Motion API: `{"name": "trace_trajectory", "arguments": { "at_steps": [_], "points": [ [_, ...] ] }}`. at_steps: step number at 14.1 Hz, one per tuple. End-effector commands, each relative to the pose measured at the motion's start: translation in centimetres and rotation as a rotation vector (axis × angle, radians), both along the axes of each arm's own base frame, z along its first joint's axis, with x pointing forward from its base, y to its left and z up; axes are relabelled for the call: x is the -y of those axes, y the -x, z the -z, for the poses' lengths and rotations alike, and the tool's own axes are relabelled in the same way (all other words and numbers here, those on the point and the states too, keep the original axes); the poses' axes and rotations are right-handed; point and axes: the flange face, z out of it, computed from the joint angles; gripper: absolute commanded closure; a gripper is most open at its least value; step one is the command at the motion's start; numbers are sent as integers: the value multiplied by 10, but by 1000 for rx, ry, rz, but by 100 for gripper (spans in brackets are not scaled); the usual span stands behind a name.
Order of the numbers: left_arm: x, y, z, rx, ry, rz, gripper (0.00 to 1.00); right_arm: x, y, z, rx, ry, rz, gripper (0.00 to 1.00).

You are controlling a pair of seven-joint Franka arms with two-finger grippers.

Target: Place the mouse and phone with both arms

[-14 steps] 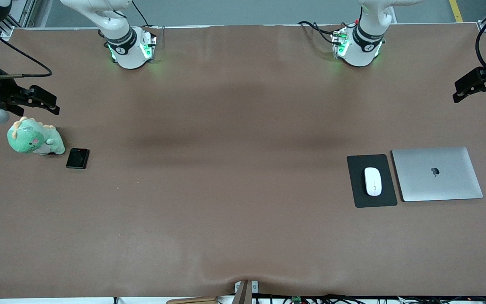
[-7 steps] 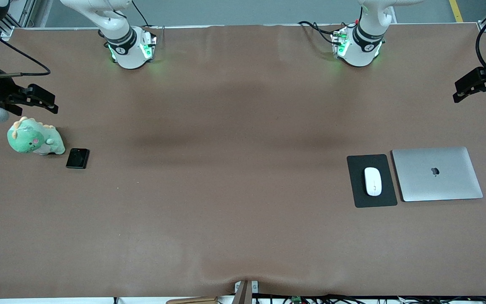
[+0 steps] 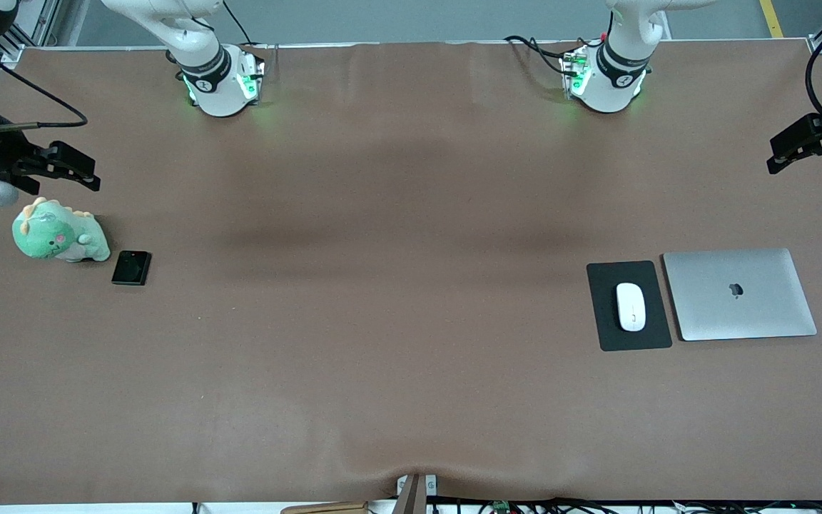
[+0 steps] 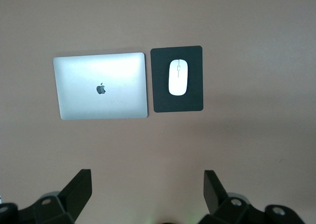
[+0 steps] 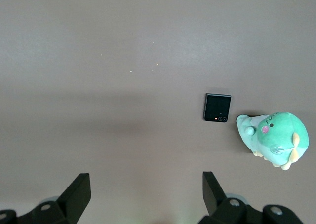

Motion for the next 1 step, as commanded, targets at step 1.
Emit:
{"name": "trace_trajectory", "arguments": {
  "at_steps": [1],
  "points": [
    [-4,2,-5,14,7,-9,0,2,1,-2,-5,6,-10,0]
  ]
}}
